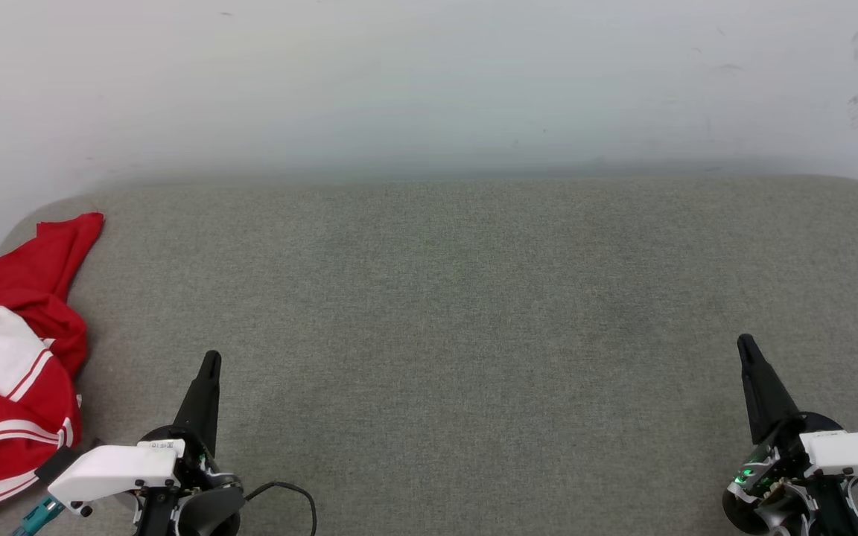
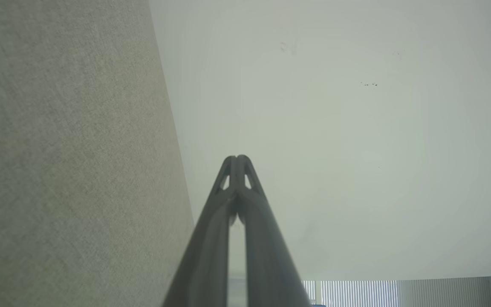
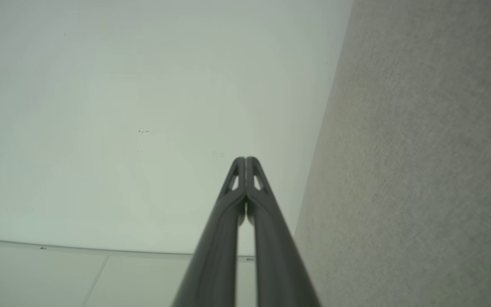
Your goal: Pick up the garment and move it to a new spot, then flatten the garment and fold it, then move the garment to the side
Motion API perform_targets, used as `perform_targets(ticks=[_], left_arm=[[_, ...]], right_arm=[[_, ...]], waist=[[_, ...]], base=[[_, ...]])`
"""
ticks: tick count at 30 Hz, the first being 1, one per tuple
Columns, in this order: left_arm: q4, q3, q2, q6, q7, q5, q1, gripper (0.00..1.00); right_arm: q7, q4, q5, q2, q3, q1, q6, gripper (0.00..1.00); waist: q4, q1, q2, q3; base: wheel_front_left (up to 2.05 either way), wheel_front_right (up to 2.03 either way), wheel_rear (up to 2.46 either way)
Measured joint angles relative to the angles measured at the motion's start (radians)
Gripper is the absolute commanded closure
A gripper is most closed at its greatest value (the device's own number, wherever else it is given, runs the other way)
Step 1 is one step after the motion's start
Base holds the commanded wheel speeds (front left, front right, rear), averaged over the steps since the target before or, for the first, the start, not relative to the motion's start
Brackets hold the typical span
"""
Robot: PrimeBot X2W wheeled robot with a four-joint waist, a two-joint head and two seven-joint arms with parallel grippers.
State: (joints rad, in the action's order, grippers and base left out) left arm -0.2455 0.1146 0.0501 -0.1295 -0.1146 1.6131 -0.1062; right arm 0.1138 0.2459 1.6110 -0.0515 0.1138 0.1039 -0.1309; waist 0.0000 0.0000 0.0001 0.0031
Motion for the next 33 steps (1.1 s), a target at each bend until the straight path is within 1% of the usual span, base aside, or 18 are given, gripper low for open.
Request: perform_targets(ticks=[33], left_arm=[[0.000, 0.000, 0.000, 0.000, 0.000, 0.000, 0.000, 1.00]], right_arm=[[0.000, 0.000, 0.000, 0.000, 0.000, 0.000, 0.000, 1.00]], waist=[[0.000, 0.0000, 0.0000, 0.000]], base=[[0.00, 0.00, 0.00]])
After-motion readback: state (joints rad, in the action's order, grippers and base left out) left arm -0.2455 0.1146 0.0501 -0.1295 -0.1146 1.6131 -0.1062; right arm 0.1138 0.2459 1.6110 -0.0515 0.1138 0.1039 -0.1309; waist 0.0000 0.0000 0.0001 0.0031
